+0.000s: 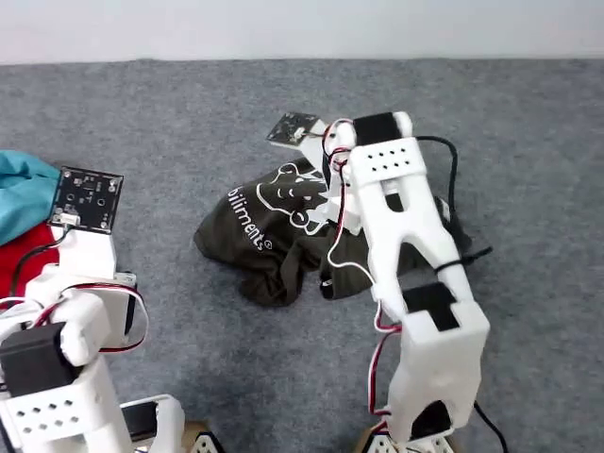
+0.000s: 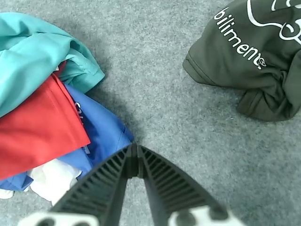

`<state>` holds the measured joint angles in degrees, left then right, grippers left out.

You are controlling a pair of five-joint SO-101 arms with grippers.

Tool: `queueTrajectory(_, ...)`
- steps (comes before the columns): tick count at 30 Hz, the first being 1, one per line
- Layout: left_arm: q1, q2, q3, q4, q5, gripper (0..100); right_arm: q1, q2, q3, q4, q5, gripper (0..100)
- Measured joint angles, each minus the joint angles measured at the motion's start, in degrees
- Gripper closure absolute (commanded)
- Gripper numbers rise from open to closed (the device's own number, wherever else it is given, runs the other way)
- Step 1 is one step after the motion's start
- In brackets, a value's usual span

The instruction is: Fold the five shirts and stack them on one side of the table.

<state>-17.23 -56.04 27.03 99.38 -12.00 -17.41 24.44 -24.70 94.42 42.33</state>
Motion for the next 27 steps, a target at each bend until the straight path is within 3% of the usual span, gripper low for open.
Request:
queueTrajectory(12, 0.0, 0.0, 0.0, 0.0, 0.0, 99, -1.5, 3.6, 0.0, -4.2, 0.0, 76.8)
queueTrajectory(21, 0.0, 0.0, 0.0, 0.0, 0.0, 99, -1.5, 9.8, 0.0, -7.4, 0.0, 88.2)
queueTrajectory(25, 0.0, 0.0, 0.2, 0.0, 0.0, 99, -1.3, 10.0, 0.0, -7.4, 0.0, 98.7)
queueTrajectory(27, 0.0, 0.0, 1.2, 0.0, 0.0, 99, -1.3, 10.0, 0.0, -7.4, 0.0, 98.2)
